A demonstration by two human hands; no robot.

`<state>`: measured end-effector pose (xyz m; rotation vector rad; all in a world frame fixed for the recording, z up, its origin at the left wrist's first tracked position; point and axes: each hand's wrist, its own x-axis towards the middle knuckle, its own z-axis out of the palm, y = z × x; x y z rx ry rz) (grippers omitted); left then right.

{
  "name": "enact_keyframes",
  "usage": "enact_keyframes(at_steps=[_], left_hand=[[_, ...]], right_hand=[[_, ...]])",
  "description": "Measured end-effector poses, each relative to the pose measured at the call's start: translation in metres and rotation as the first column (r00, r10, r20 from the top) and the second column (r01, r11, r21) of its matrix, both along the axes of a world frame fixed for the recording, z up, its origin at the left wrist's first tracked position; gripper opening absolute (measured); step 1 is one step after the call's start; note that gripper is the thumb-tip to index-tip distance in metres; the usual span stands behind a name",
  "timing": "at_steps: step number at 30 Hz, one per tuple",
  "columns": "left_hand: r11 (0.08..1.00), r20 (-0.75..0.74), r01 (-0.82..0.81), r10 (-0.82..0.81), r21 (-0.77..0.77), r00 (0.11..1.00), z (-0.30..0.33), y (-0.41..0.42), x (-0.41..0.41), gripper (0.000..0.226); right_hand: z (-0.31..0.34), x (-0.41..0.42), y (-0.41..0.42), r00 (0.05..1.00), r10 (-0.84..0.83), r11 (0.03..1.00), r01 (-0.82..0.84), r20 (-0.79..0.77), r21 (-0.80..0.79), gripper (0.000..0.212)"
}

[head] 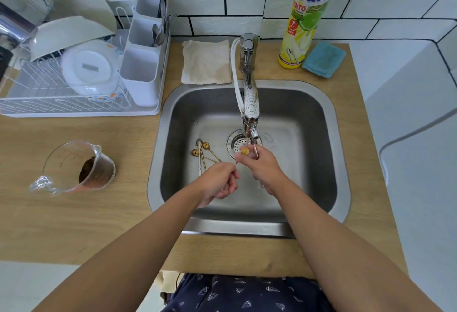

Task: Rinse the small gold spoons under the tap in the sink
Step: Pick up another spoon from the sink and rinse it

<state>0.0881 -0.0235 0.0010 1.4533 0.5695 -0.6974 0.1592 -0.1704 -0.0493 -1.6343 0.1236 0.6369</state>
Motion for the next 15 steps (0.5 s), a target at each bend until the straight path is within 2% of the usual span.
enact_keyframes(at_steps=[4, 6, 8, 11, 13, 15], left_hand=[[1.0, 0.008, -0.006, 0.006, -0.018, 1.0, 0.006, 0.0038, 0.0028, 0.025], [1.0, 0.012, -0.009, 0.01, -0.008, 1.0, 0.0076, 0.003, 0.0044, 0.027], [1.0, 0.011, -0.009, 0.009, 0.003, 1.0, 0.0079, 0.0023, 0.0048, 0.032], [1.0, -0.01, -0.019, 0.019, 0.011, 1.0, 0.0064, 0.0014, 0.002, 0.039], [0.999, -0.031, -0.032, 0.033, 0.026, 0.999, 0.0059, 0.0021, 0.0009, 0.047], [0.996, -0.03, -0.03, 0.033, 0.083, 0.999, 0.0051, 0.0031, 0.0017, 0.049]], right_hand=[[0.0028, 0.0034, 0.0041, 0.997, -0.076, 0.997, 0.076, 0.002, -0.005, 0.018], [0.0029, -0.0001, 0.0042, 1.0, 0.005, 1.0, -0.004, -0.012, 0.016, 0.01], [0.002, -0.0024, 0.0037, 0.998, 0.061, 0.998, -0.061, -0.003, 0.008, 0.02], [0.0027, 0.0044, 0.0008, 0.999, -0.051, 0.999, 0.051, -0.011, -0.016, 0.018], [0.0042, 0.0064, 0.0007, 0.996, -0.089, 0.995, 0.087, -0.032, -0.051, 0.023], [0.0066, 0.0038, 0.0023, 0.987, -0.129, 0.992, 0.129, -0.095, -0.008, 0.033]])
